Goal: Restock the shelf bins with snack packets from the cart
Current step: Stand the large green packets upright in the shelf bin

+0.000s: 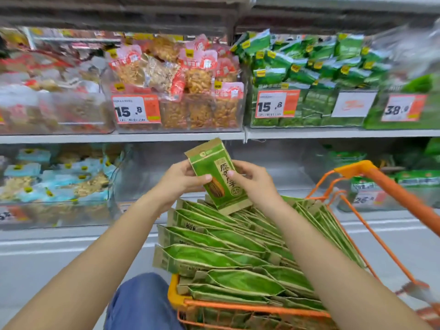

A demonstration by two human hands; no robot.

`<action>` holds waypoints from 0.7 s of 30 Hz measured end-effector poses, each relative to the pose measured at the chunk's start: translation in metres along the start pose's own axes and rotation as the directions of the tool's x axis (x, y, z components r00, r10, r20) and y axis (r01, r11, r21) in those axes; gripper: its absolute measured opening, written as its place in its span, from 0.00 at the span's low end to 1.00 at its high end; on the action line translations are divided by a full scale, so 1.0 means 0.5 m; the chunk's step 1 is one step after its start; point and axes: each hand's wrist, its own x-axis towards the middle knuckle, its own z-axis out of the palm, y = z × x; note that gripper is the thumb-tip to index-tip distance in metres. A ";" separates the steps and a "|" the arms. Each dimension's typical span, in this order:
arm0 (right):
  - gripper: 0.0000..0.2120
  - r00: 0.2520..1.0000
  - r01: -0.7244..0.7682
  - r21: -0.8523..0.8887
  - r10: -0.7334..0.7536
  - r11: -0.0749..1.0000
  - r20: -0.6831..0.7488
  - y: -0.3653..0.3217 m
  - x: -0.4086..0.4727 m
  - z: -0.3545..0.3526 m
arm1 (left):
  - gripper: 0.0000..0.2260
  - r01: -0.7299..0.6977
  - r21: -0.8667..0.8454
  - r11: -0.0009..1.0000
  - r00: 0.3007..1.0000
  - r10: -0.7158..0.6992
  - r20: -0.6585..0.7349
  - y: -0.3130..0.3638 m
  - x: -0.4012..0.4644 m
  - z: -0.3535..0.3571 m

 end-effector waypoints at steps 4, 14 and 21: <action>0.13 1.000 -0.023 -0.059 0.023 0.998 0.003 0.014 0.005 -0.038 | 0.11 -0.114 -0.094 0.989 0.987 0.102 -0.122 0.006 -0.001 -0.002; 0.26 0.970 -0.160 -0.521 0.231 0.838 0.073 0.105 0.163 -0.064 | 0.13 -0.108 0.302 0.947 0.961 0.177 -0.211 -0.080 0.093 -0.083; 0.40 0.895 -0.052 -0.716 0.351 0.696 0.276 0.186 0.240 -0.012 | 0.14 0.292 0.320 0.901 0.943 -0.216 -0.252 -0.208 0.334 -0.092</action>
